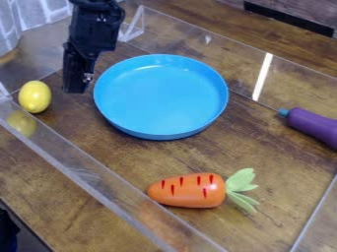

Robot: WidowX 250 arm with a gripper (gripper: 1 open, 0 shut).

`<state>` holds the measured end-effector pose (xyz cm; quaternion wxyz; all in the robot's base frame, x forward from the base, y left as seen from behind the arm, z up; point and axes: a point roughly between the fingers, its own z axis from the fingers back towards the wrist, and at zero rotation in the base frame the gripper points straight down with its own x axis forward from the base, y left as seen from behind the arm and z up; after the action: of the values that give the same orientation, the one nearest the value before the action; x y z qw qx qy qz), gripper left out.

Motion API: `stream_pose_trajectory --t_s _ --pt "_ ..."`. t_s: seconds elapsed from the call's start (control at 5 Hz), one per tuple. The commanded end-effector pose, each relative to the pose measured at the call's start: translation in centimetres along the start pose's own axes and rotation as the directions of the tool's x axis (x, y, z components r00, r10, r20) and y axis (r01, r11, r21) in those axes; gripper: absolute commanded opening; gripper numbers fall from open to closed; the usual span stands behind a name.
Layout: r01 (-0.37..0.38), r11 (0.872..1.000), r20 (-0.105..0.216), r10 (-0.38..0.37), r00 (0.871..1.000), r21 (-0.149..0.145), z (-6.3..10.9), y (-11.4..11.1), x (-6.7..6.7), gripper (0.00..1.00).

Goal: Put the lemon on the blue tray

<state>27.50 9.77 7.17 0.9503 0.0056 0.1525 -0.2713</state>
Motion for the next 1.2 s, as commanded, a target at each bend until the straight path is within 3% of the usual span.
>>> stream_pose_trajectory --t_s 0.0,0.6,0.8,1.0 --pt "0.013 0.998 0.035 -0.015 0.999 0.055 2.1 0.4 0.4 0.0" --pt "0.027 0.998 0.025 -0.028 0.999 0.058 2.6 0.7 0.2 0.0" --pt "0.019 0.998 0.032 -0.021 0.999 0.056 2.4 1.0 -0.5 1.0" --pt "0.014 0.998 0.038 -0.016 0.999 0.055 2.2 1.4 -1.3 1.0"
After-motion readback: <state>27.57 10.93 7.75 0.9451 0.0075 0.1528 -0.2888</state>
